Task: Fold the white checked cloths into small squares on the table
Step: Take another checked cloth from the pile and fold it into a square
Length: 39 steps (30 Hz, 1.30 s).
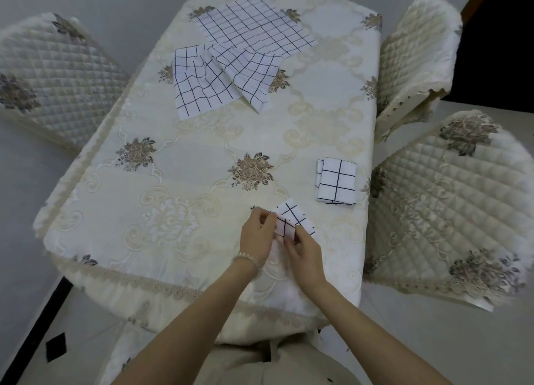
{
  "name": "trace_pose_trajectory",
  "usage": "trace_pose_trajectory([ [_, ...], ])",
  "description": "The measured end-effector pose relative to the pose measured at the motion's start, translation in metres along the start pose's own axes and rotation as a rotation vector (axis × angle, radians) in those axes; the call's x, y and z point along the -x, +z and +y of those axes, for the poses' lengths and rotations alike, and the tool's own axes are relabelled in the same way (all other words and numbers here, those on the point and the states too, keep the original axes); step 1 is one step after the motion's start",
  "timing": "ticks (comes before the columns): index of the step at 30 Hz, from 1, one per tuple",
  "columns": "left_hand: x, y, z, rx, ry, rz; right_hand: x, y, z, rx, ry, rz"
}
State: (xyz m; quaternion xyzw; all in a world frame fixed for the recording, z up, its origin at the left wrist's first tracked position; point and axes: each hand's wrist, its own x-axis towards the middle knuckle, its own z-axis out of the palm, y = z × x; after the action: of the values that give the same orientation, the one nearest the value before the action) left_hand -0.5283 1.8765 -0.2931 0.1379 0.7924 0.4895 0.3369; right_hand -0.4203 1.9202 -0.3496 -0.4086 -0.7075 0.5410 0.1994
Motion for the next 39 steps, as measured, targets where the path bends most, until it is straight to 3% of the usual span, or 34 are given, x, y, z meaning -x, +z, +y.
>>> trace_pose_trajectory([
  [3, -0.016, -0.024, -0.019, -0.151, -0.085, 0.063, 0.000, -0.016, 0.002, 0.049, 0.013, -0.028],
  [5, -0.020, -0.038, -0.030, -0.223, -0.088, -0.060, 0.002, -0.028, 0.006, 0.131, -0.051, -0.082],
  [9, -0.019, -0.049, -0.052, -0.503, 0.252, -0.235, 0.011, -0.044, 0.019, 0.285, -0.320, -0.151],
  [12, -0.014, -0.046, -0.062, -0.594, 0.347, -0.251, 0.022, -0.051, 0.033, 0.349, -0.365, -0.197],
  [17, -0.009, -0.033, -0.063, -0.693, 0.308, -0.377, 0.032, -0.052, 0.042, 0.377, -0.197, -0.108],
  [24, -0.021, -0.029, -0.057, -0.625, 0.221, -0.372, 0.028, -0.052, 0.032, 0.211, 0.128, 0.093],
  [29, -0.026, -0.025, -0.053, -0.612, 0.195, -0.371, 0.018, -0.054, 0.028, 0.116, 0.299, 0.142],
  [39, -0.034, -0.005, -0.044, -0.718, 0.025, -0.302, -0.001, -0.055, 0.016, 0.256, 0.465, 0.122],
])
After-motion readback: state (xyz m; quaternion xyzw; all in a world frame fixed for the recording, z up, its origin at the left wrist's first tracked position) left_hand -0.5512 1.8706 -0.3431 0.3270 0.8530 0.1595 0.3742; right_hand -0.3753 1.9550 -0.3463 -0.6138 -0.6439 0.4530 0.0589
